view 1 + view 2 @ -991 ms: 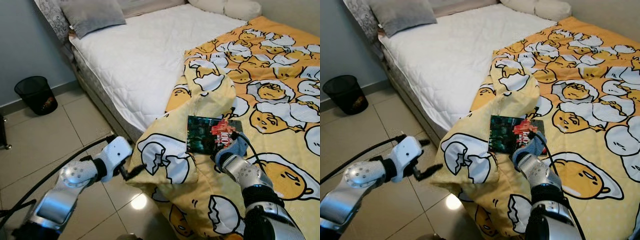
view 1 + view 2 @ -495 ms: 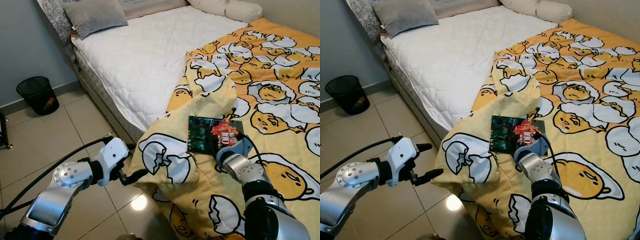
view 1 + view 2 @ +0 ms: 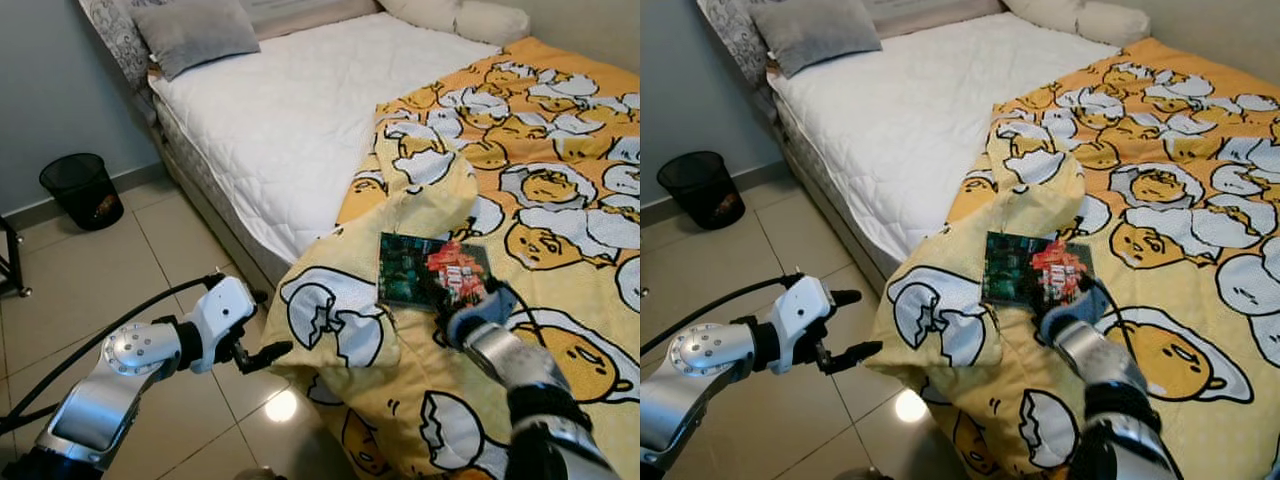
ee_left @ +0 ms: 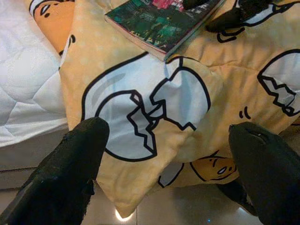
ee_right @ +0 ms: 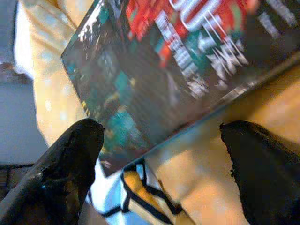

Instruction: Clean up the room

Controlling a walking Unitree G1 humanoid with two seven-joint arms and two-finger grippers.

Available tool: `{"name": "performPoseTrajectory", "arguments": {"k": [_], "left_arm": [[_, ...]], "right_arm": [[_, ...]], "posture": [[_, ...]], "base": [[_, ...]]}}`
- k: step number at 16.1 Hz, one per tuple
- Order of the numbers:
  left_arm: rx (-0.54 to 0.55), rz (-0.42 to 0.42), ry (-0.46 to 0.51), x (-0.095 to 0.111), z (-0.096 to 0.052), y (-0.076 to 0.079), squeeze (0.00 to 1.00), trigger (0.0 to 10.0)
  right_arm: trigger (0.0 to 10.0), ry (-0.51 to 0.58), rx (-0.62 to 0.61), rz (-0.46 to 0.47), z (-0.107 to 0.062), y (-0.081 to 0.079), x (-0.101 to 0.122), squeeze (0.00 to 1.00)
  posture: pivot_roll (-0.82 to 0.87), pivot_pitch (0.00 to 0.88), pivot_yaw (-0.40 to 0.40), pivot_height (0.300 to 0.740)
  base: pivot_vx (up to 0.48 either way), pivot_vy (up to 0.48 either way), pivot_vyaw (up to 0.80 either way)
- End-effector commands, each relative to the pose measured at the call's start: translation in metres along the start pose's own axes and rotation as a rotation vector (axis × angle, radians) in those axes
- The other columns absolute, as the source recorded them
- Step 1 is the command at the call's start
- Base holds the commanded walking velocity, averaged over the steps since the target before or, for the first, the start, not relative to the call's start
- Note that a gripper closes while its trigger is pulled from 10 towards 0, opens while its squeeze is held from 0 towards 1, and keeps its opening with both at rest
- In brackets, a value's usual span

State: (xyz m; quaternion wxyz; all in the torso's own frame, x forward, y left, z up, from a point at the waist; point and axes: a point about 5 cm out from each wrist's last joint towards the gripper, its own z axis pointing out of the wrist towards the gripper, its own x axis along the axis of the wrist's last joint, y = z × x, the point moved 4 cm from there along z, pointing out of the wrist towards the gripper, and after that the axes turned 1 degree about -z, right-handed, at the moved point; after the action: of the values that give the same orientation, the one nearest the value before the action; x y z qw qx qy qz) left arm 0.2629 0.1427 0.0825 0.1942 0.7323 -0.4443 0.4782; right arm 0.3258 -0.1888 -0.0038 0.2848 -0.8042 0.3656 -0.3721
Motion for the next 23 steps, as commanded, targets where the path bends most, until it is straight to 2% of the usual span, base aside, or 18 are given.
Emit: {"name": "performPoseTrajectory", "arguments": {"k": [1,3,8,10,13,16,18,20,23], "left_arm": [[0.003,0.018,-0.002,0.003,-0.002,-0.002,1.00,10.0],[0.004,0.019,-0.002,0.003,-0.002,-0.003,1.00,10.0],[0.002,0.024,-0.006,0.003,-0.001,-0.003,1.00,10.0],[-0.002,0.025,-0.006,0.004,-0.001,-0.004,1.00,10.0],[-0.015,0.022,-0.008,0.004,-0.002,-0.002,1.00,10.0],[-0.021,0.021,-0.014,0.003,-0.005,-0.001,1.00,10.0],[-0.027,0.017,-0.014,0.002,-0.006,0.000,1.00,10.0],[-0.033,0.008,-0.012,0.001,-0.009,0.002,1.00,10.0],[-0.034,0.004,-0.017,-0.001,-0.011,0.003,1.00,10.0]], "right_arm": [[10.0,-0.001,0.049,0.011,-0.003,-0.007,0.005,0.00],[10.0,-0.012,0.076,0.017,-0.006,-0.011,0.005,0.00],[10.0,-0.020,0.005,0.009,0.005,-0.006,-0.003,0.00],[10.0,0.010,-0.037,0.002,0.011,-0.003,-0.004,0.00],[10.0,0.089,-0.028,0.047,0.018,-0.008,-0.003,0.00],[10.0,0.156,0.023,0.144,0.022,-0.019,0.001,0.00],[10.0,0.181,0.029,0.173,0.023,-0.020,0.002,0.00],[10.0,0.218,0.068,0.241,0.024,-0.024,0.003,0.00],[10.0,0.239,0.064,0.257,0.024,-0.021,0.000,0.00]], "posture": [[-0.02,0.000,0.043,0.740],[-0.02,0.000,0.044,0.740],[-0.02,0.000,0.048,0.740],[-0.01,0.000,0.051,0.740],[0.00,0.000,0.054,0.740],[0.02,0.000,0.054,0.740],[0.02,0.000,0.056,0.740],[0.04,0.000,0.053,0.740],[0.06,0.000,0.051,0.740]], "base": [[0.000,0.000,0.00],[0.000,0.000,0.00],[0.000,0.000,0.00],[0.000,0.000,0.00],[0.000,0.000,0.00],[0.000,0.000,0.00],[0.000,0.000,0.00],[0.000,0.000,0.00],[0.000,0.000,0.00]]}}
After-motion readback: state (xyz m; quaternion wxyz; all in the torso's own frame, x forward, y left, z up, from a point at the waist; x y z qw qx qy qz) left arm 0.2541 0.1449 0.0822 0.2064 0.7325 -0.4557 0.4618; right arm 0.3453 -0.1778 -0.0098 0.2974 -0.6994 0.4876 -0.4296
